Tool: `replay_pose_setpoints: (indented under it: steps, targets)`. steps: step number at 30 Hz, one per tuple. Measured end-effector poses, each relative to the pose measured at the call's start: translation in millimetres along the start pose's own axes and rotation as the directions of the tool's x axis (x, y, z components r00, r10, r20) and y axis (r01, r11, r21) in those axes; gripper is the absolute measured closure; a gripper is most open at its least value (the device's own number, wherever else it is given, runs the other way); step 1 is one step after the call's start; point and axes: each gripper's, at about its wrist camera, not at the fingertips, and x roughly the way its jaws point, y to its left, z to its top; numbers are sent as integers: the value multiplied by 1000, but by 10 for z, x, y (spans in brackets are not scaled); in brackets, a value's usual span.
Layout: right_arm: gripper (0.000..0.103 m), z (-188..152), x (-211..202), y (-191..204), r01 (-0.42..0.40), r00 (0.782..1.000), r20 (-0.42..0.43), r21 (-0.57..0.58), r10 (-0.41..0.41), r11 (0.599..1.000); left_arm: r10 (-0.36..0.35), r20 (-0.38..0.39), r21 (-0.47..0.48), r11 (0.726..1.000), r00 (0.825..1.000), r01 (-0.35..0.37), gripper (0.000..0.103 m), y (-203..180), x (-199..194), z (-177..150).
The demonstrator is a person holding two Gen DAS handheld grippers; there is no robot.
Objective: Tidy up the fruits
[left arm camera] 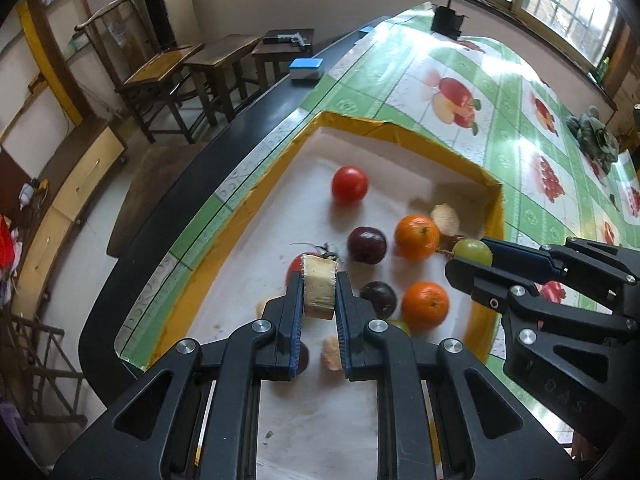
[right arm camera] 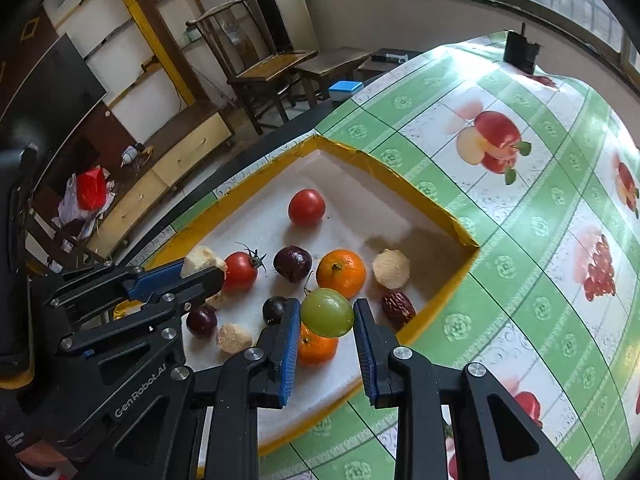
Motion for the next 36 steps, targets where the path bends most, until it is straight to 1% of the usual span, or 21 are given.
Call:
replay_pose_setpoints:
  steps: [6,11,16,20,23,25,26,29,33,36]
  targets:
    - [77,30,171,56,13,1000,-28,-23,-14,1000,6,-16,-31,999,1000,-7,89,91,89,-26]
    - [77,12,306,84,0,998,-61,-34,-2,999,18,-23,-47,999,1000,-19,89,120,150,-30]
    - [77,-1,329,98,-1,999,-51,-38,-1,999,37,-21,-56,998,999,-38,88,140,177,-31]
    - [76,-18,283,50,-26,999,-43,-13,25,1000,53,-38,-61,997,998,-56,86,157,212,-44]
    - [74,-25,232,44,-28,999,-29,-11,27,1000,59,-39,-66,996,997,-62,76,167,203,-56]
    - [73,-31,182,50,-24,1000,-19,-7,24,1000,59,-33,-65,996,998,-61,58,162,174,-59]
    - [73,-37,147,44,-26,1000,-11,-1,26,1000,60,-21,-62,996,998,-61,55,155,140,-56]
    - [73,-51,17,67,-24,1000,14,4,24,1000,73,13,-47,996,997,-72,54,124,22,-39]
    - [73,-90,-185,78,-16,999,52,4,16,1000,61,35,-54,997,998,-59,48,89,-135,-10]
    - [72,-125,-344,49,-15,996,83,17,13,1000,52,59,-53,997,997,-49,47,25,-266,12]
